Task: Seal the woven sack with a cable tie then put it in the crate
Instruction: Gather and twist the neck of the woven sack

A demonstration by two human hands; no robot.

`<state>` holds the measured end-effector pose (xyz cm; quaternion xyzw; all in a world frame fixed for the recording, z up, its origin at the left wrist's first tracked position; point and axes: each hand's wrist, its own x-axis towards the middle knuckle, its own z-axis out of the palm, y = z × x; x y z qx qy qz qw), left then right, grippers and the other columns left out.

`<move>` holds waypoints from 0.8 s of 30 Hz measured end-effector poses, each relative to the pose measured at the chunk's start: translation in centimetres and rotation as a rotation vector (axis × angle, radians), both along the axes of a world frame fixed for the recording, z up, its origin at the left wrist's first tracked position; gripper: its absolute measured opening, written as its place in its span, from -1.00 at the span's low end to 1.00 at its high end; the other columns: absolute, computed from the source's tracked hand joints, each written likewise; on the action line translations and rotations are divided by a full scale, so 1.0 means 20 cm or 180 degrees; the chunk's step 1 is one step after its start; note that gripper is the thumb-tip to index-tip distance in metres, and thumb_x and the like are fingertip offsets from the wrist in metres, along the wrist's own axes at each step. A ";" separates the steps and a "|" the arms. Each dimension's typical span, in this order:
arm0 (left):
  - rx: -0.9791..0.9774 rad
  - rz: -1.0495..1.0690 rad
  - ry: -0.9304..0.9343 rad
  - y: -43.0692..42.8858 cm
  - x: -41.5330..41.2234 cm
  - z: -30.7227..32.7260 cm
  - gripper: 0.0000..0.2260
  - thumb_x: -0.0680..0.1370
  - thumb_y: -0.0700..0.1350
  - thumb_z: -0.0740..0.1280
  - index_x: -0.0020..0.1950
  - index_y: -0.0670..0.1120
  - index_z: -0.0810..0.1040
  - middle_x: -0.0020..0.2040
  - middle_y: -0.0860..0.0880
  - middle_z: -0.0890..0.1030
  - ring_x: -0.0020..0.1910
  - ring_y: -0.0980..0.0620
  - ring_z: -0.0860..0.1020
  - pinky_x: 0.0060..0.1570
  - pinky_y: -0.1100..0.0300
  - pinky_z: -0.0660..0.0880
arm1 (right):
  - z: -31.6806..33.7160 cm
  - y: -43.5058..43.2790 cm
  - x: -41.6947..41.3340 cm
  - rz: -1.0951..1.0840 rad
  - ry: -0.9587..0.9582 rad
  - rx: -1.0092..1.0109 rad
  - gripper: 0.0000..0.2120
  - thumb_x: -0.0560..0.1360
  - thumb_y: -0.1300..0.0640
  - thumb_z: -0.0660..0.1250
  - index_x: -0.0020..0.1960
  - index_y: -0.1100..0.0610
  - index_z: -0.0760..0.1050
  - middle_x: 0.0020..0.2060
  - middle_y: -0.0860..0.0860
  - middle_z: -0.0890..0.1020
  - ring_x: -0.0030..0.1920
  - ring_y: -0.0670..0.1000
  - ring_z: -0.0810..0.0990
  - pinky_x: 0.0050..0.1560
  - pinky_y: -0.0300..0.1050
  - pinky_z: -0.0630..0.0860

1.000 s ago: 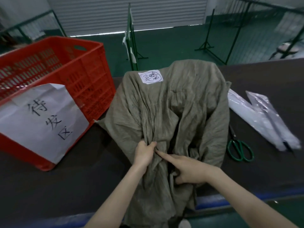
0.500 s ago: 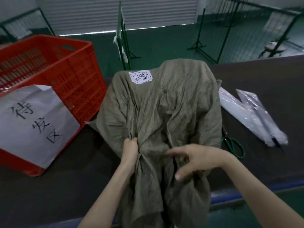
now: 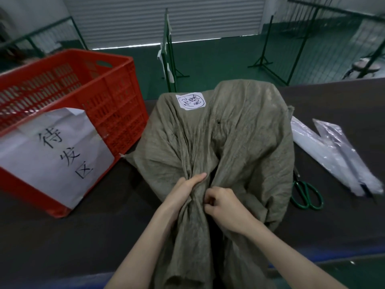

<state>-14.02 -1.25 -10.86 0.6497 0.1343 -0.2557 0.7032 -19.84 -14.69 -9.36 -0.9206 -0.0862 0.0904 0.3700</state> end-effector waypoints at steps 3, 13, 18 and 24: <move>-0.0109 -0.0001 -0.0005 -0.01 0.01 0.02 -0.79 0.44 -0.14 0.42 0.02 -0.22 0.64 -0.05 -0.19 0.70 -0.06 -0.09 0.67 -0.03 0.20 0.59 | 0.01 0.02 0.00 0.0043 -0.0100 0.0083 -0.86 0.33 0.20 0.33 -0.32 0.06 0.39 -0.26 0.02 0.49 -0.21 -0.02 0.45 -0.19 -0.18 0.31; 0.0448 0.0379 -0.0375 -0.07 0.01 -0.02 -0.70 0.49 -0.19 0.22 0.18 -0.28 0.51 0.12 -0.24 0.61 0.06 -0.09 0.60 0.03 0.14 0.52 | -0.04 -0.07 -0.03 -0.0354 -0.0188 -0.0123 -0.90 0.35 0.16 0.31 -0.18 0.02 0.40 -0.29 -0.04 0.57 -0.19 0.03 0.57 -0.17 -0.01 0.52; 0.0369 0.0553 -0.0221 -0.04 0.04 0.00 -0.70 0.58 -0.19 0.19 0.24 -0.33 0.42 0.17 -0.15 0.52 0.17 -0.10 0.49 0.10 0.18 0.39 | -0.09 -0.15 -0.03 -0.0623 -0.0021 -0.0966 -0.80 0.43 0.05 0.26 -0.02 0.08 0.31 0.02 0.10 0.56 0.07 0.20 0.55 -0.10 -0.01 0.43; -0.0568 0.0716 0.0185 0.00 0.04 -0.02 -0.63 0.52 -0.17 0.33 0.28 -0.30 0.49 0.15 -0.20 0.62 0.07 -0.05 0.62 -0.09 0.18 0.55 | -0.08 -0.11 -0.02 -0.1368 -0.0349 0.0537 -0.72 0.44 0.05 0.38 0.06 0.11 0.37 -0.05 -0.01 0.49 -0.11 0.00 0.54 -0.04 -0.09 0.47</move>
